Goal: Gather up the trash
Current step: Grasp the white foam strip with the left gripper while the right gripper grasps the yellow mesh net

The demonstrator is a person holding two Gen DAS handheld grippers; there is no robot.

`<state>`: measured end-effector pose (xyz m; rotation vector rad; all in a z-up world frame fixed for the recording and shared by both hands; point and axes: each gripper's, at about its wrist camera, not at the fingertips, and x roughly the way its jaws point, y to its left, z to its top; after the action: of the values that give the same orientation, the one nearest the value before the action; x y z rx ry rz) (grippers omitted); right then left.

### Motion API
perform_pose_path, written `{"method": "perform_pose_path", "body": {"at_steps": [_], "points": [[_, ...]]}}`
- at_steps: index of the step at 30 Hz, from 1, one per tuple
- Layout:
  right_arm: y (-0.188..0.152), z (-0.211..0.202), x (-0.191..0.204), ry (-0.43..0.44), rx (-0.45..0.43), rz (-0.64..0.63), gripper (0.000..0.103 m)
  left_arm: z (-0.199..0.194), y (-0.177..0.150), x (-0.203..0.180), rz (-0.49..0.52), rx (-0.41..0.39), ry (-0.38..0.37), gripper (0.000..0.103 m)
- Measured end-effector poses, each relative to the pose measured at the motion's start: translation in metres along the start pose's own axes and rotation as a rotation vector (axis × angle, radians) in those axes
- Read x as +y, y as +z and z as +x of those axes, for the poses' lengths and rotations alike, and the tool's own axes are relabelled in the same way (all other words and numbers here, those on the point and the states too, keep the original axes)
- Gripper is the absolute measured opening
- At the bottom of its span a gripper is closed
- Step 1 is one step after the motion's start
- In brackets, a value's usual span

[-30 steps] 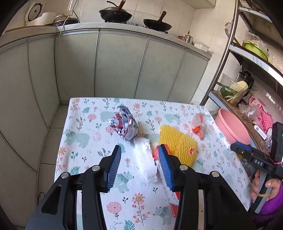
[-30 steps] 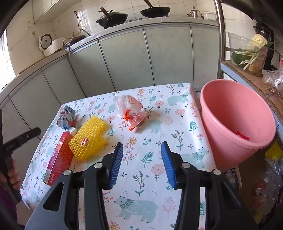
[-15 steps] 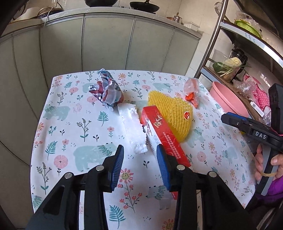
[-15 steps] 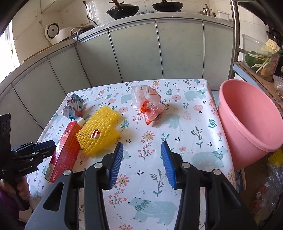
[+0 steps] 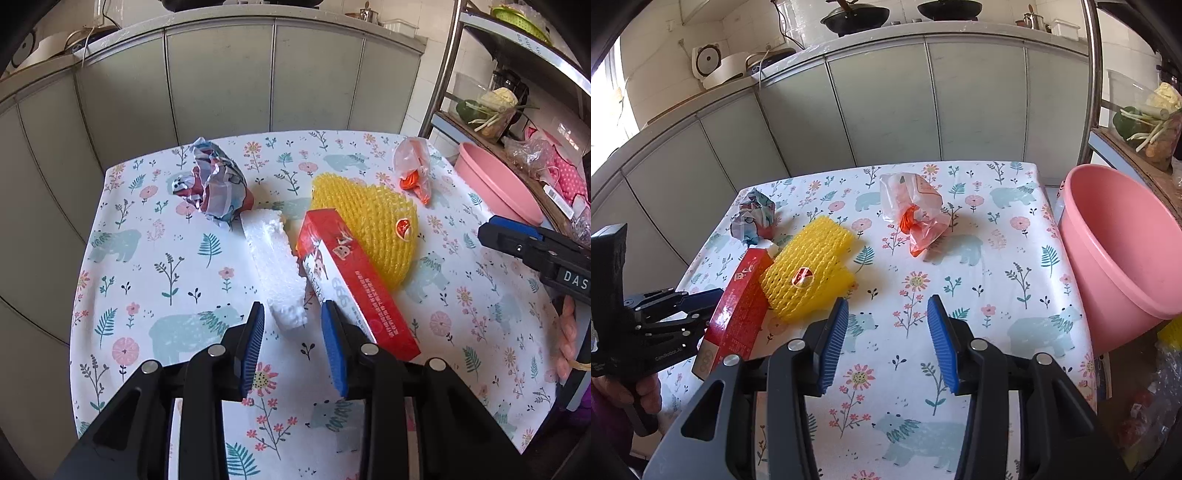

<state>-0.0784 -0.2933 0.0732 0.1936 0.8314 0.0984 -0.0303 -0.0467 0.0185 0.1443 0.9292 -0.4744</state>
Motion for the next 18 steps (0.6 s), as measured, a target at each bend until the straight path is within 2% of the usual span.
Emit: {"method": "perform_pose_path", "body": {"at_steps": [1,2,9,18], "points": [[0.0,0.0,0.0,0.018,0.0,0.0,0.045,0.001,0.0,0.003,-0.016,0.002,-0.003,0.021],[0.001,0.001,0.001,0.032,-0.001,0.001,0.045,0.001,0.0,0.007,-0.032,-0.001,-0.01,0.018],[0.006,0.012,0.011,0.156,0.03,0.012,0.045,-0.016,-0.005,0.021,-0.061,-0.05,-0.011,0.018],[0.02,0.048,0.022,0.215,0.089,0.028,0.046,-0.053,-0.018,0.037,-0.108,-0.127,-0.021,0.018]]}}
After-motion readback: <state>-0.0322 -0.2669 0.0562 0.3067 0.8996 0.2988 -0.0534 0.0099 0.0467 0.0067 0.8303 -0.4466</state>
